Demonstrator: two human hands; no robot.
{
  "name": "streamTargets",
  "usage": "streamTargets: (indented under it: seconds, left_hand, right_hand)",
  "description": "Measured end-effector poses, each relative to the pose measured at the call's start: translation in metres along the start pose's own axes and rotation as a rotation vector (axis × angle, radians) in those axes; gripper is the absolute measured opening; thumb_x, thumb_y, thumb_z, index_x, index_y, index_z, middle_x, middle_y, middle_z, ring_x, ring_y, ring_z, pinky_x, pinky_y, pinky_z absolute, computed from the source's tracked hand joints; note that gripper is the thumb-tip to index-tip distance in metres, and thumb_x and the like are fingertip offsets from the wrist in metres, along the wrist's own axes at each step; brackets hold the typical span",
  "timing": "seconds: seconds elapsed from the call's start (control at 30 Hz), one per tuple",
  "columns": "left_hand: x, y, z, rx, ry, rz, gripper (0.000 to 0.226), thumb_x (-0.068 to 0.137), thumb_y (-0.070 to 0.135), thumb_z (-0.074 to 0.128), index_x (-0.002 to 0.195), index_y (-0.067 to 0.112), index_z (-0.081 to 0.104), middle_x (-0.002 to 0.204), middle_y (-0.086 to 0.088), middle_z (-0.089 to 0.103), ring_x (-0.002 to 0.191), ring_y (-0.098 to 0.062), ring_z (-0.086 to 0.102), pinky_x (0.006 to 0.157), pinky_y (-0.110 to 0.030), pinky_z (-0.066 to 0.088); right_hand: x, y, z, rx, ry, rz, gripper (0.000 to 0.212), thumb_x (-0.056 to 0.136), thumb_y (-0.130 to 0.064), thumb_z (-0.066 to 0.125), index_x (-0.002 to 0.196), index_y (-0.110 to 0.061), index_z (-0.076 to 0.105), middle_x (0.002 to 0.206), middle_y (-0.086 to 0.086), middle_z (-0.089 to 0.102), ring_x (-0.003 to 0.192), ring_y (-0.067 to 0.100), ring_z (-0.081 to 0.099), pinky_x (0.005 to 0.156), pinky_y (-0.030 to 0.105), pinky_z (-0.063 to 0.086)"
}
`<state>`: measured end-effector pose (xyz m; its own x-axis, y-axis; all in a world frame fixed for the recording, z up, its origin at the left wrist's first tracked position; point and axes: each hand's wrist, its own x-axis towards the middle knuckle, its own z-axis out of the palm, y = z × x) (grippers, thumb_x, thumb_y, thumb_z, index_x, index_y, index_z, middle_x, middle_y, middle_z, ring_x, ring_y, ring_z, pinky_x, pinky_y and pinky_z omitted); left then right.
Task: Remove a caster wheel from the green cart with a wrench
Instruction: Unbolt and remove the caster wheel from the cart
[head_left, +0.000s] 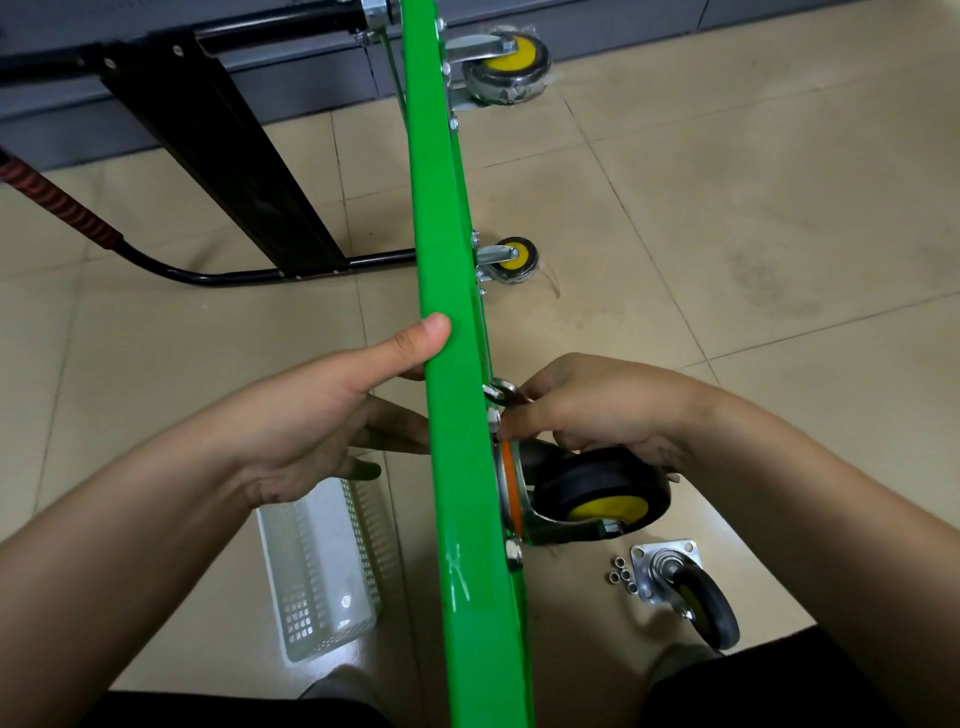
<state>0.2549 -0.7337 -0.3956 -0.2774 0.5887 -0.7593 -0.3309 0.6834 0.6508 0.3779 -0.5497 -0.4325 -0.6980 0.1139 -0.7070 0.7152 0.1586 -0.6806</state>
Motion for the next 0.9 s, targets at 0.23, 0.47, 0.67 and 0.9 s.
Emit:
streamTargets:
  seconds: [0.23,0.47,0.67,0.9]
  left_hand:
    - [-0.001,0.0,0.0005,-0.005,0.0,0.01,0.06,0.07,0.076,0.054,0.109,0.034,0.071,0.111,-0.015,0.075,0.104,-0.024,0.073,0.117,-0.062,0.023]
    - [-0.0001,-0.0001,0.0003,0.003,0.0,0.014,0.07,0.07,0.076,0.053,0.122,0.031,0.064,0.112,-0.014,0.075,0.108,-0.025,0.072,0.117,-0.062,0.023]
    - [0.0004,-0.0007,-0.0006,0.001,-0.002,0.012,0.069,0.07,0.077,0.053,0.121,0.033,0.066,0.113,-0.015,0.075,0.108,-0.024,0.072,0.117,-0.063,0.022]
    - [0.0009,-0.0011,-0.0015,-0.004,-0.004,0.017,0.069,0.072,0.076,0.053,0.124,0.031,0.064,0.115,-0.016,0.074,0.111,-0.026,0.071,0.117,-0.063,0.021]
  right_hand:
    - [0.0004,-0.0011,0.0009,-0.037,0.009,0.025,0.021,0.092,-0.029,0.07,0.085,-0.012,0.062,0.045,-0.001,0.036,0.034,0.013,0.029,0.04,0.017,0.025]
    - [0.0012,-0.0003,0.0009,-0.027,0.021,0.012,0.019,0.092,-0.025,0.069,0.083,-0.01,0.061,0.045,-0.001,0.033,0.033,0.012,0.025,0.038,0.017,0.023]
    - [0.0026,-0.0002,0.0012,0.009,-0.026,0.027,0.02,0.09,-0.025,0.07,0.097,-0.006,0.066,0.053,0.004,0.03,0.042,0.016,0.022,0.043,0.021,0.018]
    - [0.0027,0.0008,0.0003,-0.035,0.008,0.031,0.018,0.093,-0.028,0.066,0.09,-0.011,0.062,0.048,0.001,0.031,0.035,0.015,0.024,0.04,0.019,0.021]
